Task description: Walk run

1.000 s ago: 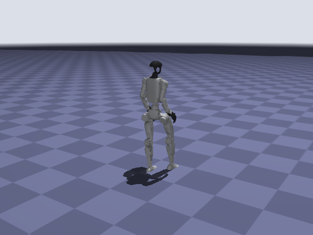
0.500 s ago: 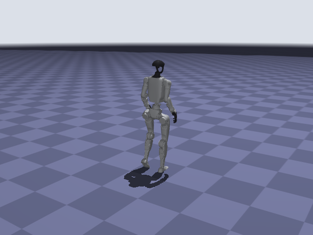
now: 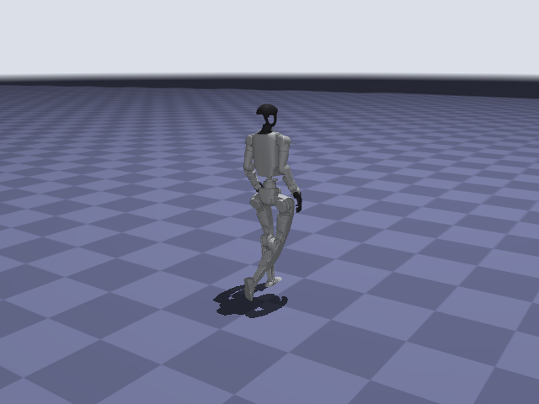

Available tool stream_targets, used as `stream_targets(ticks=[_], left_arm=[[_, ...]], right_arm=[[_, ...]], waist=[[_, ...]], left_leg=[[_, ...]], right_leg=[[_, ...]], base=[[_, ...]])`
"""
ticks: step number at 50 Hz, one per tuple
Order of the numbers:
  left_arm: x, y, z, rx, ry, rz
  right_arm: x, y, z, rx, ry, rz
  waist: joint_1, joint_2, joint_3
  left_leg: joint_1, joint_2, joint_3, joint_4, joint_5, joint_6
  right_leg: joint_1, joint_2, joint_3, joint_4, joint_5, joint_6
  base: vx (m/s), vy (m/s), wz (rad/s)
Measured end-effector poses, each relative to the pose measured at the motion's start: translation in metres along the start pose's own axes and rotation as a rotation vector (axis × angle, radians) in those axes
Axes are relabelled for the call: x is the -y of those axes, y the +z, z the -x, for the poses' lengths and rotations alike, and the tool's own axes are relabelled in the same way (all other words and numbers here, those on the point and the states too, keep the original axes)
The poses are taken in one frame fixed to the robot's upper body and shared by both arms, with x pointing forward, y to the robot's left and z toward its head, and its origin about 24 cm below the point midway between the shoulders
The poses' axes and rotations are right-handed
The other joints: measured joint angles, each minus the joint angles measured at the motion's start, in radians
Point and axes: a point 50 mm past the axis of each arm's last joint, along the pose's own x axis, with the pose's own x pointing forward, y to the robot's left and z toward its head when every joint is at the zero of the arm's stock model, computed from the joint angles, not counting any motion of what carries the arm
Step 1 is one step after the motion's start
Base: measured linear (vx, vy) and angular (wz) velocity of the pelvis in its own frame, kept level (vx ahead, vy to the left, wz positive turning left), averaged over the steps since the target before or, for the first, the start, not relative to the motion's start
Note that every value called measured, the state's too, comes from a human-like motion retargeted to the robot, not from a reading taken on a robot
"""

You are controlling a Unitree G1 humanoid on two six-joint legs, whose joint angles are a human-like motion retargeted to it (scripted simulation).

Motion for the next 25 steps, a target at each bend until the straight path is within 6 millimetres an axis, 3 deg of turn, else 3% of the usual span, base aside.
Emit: stream_targets(ticks=[3, 7, 12, 15, 17, 19, 20, 22, 25], left_arm=[[0.002, 0.008, -0.003, 0.008, -0.035, -0.089], [0.012, 0.017, -0.003, 0.067, -0.052, -0.168], [0.03, 0.018, -0.002, 0.101, -0.119, -0.178], [0.031, 0.013, -0.002, 0.063, -0.177, -0.194], [0.034, 0.008, -0.002, 0.039, -0.2, -0.174], [0.038, 0.005, -0.001, 0.027, -0.199, -0.139], [0.039, 0.004, 0.0, 0.023, -0.192, -0.121], [0.043, 0.002, 0.0, 0.022, -0.184, -0.091], [0.048, -0.003, 0.001, 0.007, -0.201, -0.075]], right_arm=[[0.015, 0.002, 0.001, 0.004, -0.098, 0.025], [0.025, 0.0, 0.007, 0.037, -0.211, -0.025], [0.024, 0.001, 0.012, 0.092, -0.259, -0.076], [0.019, 0.003, 0.009, 0.088, -0.21, -0.062], [0.014, 0.001, 0.009, 0.075, -0.163, -0.038], [0.012, 0.0, 0.01, 0.063, -0.136, -0.014], [0.013, 0.001, 0.009, 0.063, -0.128, -0.008], [0.019, 0.001, 0.01, 0.07, -0.158, -0.042], [0.02, 0.001, 0.011, 0.091, -0.189, -0.121]], waist=[[0.003, 0.023, 0.026], [-0.098, 0.064, 0.035], [-0.181, 0.025, 0.036], [-0.194, 0.024, 0.047], [-0.18, 0.038, 0.04], [-0.182, 0.035, 0.03], [-0.186, 0.033, 0.02], [-0.209, 0.019, -0.003], [-0.237, 0.038, -0.005]], left_leg=[[0.105, -0.069, -0.019, -0.055, -0.021, 0.033], [0.236, -0.088, -0.068, -0.142, -0.036, 0.028], [0.369, -0.173, -0.168, -0.179, -0.104, 0.036], [0.442, -0.165, -0.207, -0.186, -0.149, 0.023], [0.473, -0.144, -0.213, -0.174, -0.172, 0.004], [0.496, -0.145, -0.225, -0.141, -0.172, -0.015], [0.5, -0.145, -0.228, -0.122, -0.159, -0.027], [0.5, -0.147, -0.241, -0.061, -0.053, -0.07], [0.443, -0.107, -0.263, 0.157, 0.224, -0.155]], right_leg=[[-0.095, -0.097, 0.038, 0.05, -0.17, -0.009], [-0.207, -0.251, -0.03, -0.101, -0.317, -0.07], [-0.267, -0.447, -0.069, -0.514, -0.352, -0.096], [-0.297, -0.423, 0.115, -0.729, -0.419, -0.156], [-0.296, -0.405, 0.179, -0.809, -0.443, -0.134], [-0.298, -0.41, 0.14, -0.76, -0.436, -0.129], [-0.301, -0.413, 0.105, -0.714, -0.433, -0.142], [-0.29, -0.443, 0.021, -0.66, -0.354, -0.097], [-0.23, -0.418, 0.142, -0.609, -0.381, -0.134]], base=[[0.83, 0.31, 0.26], [0.83, -0.05, 1.42], [0.89, -0.29, 1.12], [0.64, -0.28, 0.59], [0.94, -0.46, 0.21], [0.95, -0.49, 0.53], [1.0, -0.53, 0.77], [0.99, -0.54, 1.06], [0.77, -0.42, 1.11]])
